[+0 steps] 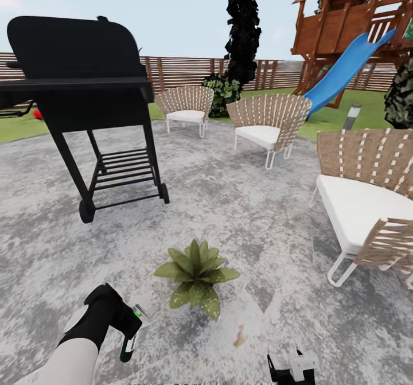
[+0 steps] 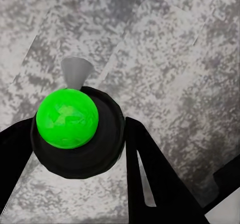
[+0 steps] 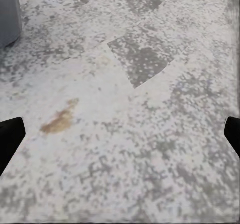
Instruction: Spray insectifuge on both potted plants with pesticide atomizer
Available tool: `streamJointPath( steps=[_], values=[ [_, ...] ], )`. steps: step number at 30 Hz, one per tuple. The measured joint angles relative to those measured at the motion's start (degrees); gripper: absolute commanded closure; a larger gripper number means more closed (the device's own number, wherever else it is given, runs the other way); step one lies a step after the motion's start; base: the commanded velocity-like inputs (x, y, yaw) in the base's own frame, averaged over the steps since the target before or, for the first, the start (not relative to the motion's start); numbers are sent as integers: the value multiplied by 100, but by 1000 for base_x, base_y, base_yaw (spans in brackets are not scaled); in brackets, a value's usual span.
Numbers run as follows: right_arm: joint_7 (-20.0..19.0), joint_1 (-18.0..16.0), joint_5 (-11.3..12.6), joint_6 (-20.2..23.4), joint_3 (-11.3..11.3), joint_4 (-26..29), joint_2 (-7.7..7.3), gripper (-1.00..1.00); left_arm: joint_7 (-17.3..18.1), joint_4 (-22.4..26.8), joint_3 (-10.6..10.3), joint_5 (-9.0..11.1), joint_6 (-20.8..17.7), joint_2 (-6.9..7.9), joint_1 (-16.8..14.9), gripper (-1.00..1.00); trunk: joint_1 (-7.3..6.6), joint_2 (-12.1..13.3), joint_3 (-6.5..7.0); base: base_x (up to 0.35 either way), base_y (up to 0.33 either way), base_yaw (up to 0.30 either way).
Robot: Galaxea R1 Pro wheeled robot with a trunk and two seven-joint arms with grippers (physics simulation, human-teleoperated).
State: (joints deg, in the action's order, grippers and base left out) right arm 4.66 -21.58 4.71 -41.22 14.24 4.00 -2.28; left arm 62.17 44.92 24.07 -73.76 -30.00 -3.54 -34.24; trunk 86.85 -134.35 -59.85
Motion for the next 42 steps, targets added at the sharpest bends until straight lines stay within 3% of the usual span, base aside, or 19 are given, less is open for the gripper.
streamJointPath(
  steps=[7, 18, 24, 42],
  values=[
    [1, 0, 0, -2, 0, -1, 0, -100, -3, -14, -5, -27, 16, -4, 4, 100, -1, 0, 0, -130, 185, -299],
    [7, -2, 0, -3, 0, -3, 4, -100, -4, -10, -9, -33, 14, 1, 10, 100, -2, 0, 0, -3, 26, -25],
    [0, -1, 0, 0, 0, -1, 7, -100, -5, -9, -7, -27, 4, 1, 10, 100, -4, 0, 2, 147, 264, -65],
    [0, 0, 0, 0, 0, 0, 8, -100, -9, -9, -17, -25, 1, 9, 9, 100, -2, 0, 63, 100, 302, -271]
  ],
)
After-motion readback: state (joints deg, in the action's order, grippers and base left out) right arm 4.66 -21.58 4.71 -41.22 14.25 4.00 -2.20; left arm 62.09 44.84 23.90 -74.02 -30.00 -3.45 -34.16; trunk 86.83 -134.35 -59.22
